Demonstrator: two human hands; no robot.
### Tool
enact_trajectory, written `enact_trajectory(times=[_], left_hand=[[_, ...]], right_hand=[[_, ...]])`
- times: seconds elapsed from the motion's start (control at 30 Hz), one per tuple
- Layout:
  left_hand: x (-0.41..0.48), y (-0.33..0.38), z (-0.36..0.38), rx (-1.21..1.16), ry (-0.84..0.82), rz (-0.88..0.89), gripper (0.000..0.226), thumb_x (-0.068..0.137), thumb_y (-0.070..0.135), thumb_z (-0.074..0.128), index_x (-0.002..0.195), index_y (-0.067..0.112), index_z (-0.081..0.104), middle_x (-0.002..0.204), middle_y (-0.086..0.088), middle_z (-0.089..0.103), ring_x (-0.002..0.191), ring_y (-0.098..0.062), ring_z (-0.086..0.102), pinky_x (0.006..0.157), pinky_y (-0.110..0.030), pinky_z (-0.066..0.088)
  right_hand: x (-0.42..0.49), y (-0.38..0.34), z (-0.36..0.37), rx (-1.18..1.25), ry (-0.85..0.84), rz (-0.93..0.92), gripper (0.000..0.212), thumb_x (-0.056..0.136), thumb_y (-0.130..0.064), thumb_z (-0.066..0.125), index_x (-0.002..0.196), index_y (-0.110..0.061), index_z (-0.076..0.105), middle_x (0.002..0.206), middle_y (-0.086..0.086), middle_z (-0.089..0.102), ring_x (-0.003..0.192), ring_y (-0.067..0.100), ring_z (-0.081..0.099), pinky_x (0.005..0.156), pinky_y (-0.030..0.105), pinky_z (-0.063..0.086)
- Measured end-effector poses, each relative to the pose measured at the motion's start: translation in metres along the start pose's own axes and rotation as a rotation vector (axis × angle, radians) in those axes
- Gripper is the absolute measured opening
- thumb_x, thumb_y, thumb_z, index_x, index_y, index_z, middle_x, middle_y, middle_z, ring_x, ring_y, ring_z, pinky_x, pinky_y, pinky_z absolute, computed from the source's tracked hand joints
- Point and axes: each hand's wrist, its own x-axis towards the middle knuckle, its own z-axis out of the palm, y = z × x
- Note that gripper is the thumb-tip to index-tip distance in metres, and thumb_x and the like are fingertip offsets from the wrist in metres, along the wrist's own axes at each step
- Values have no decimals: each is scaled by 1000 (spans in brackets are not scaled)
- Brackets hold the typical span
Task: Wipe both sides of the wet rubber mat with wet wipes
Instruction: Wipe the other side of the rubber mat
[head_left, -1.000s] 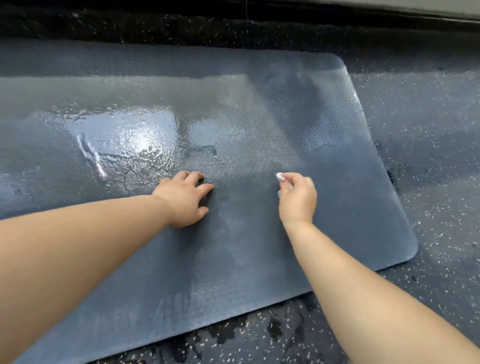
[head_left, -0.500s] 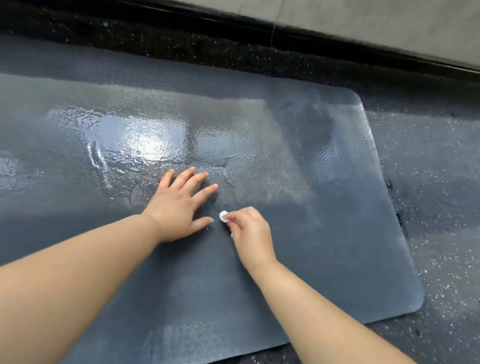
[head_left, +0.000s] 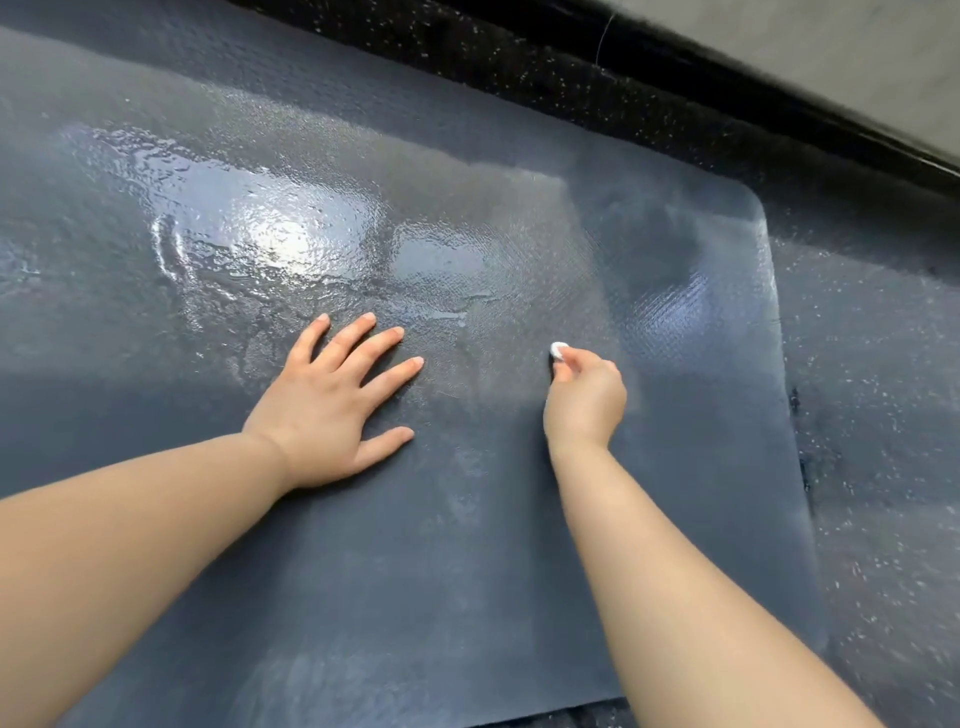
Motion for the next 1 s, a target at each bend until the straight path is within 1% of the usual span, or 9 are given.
enact_trajectory(times=[0.1, 0.2, 0.3, 0.4, 0.5, 0.67, 0.77, 0.83, 1.0], left_hand=[[0, 0, 0, -19, 34, -4, 78, 80, 64, 31, 135, 13, 53, 140, -12, 49, 131, -35, 42, 107, -60, 28], [-1, 0, 1, -30, 51, -11, 85, 78, 65, 33, 133, 3, 52, 139, -12, 50, 131, -33, 43, 107, -58, 29], [-3, -1, 1, -36, 37, -26, 87, 77, 67, 32, 133, 3, 52, 139, -13, 49, 132, -33, 43, 108, -56, 28], [-2, -1, 0, -32, 26, -25, 88, 77, 68, 31, 132, 3, 52, 139, -14, 49, 132, -33, 42, 109, -56, 27], [-2, -1, -1, -35, 31, -27, 87, 76, 67, 32, 130, 2, 54, 136, -14, 52, 130, -34, 45, 107, -57, 30], [-1, -1, 4, -54, 74, -20, 85, 76, 66, 36, 128, 1, 56, 133, -15, 54, 128, -34, 46, 107, -57, 31], [-1, -2, 5, -75, 112, -29, 80, 75, 64, 39, 120, 1, 61, 127, -16, 57, 125, -35, 48, 108, -54, 29], [-1, -2, 7, -88, 137, -31, 77, 75, 62, 40, 117, 1, 62, 123, -17, 58, 124, -36, 50, 108, -52, 24], [-2, -3, 8, -84, 138, -27, 76, 76, 63, 41, 118, 3, 62, 123, -15, 59, 123, -35, 51, 108, -52, 23]], right_hand=[[-46, -25, 20, 6, -221, -285, 20, 89, -12, 59, 103, -18, 72, 103, 6, 63, 95, 20, 60, 81, 10, 33], [-60, -38, 20, 119, -460, -421, 15, 85, -10, 66, 97, -11, 74, 89, 5, 63, 82, 17, 63, 86, 25, 47], [-16, -37, 1, 151, -275, -367, 10, 84, -17, 68, 90, -15, 75, 75, 4, 65, 69, 14, 59, 75, 27, 47], [50, -24, -22, 95, -43, -129, 17, 89, -20, 60, 98, -10, 71, 98, 21, 65, 84, 27, 61, 87, 34, 48], [78, -13, -19, 25, 3, 77, 22, 93, -21, 53, 107, -10, 67, 111, 17, 63, 100, 29, 60, 89, 28, 43], [7, -46, 31, 10, -12, -164, 22, 89, -9, 55, 104, -13, 71, 110, 14, 61, 100, 30, 57, 88, 26, 35], [-48, -65, 49, 19, -224, -505, 16, 85, -9, 62, 96, -12, 73, 97, 12, 65, 91, 25, 60, 84, 23, 37], [-49, -67, 47, 45, -350, -592, 14, 84, -12, 65, 95, -12, 74, 94, 10, 67, 89, 22, 62, 85, 22, 40], [47, -65, 9, 136, -65, -232, 16, 89, -22, 61, 98, -14, 72, 87, 15, 70, 88, 27, 65, 88, 34, 48]])
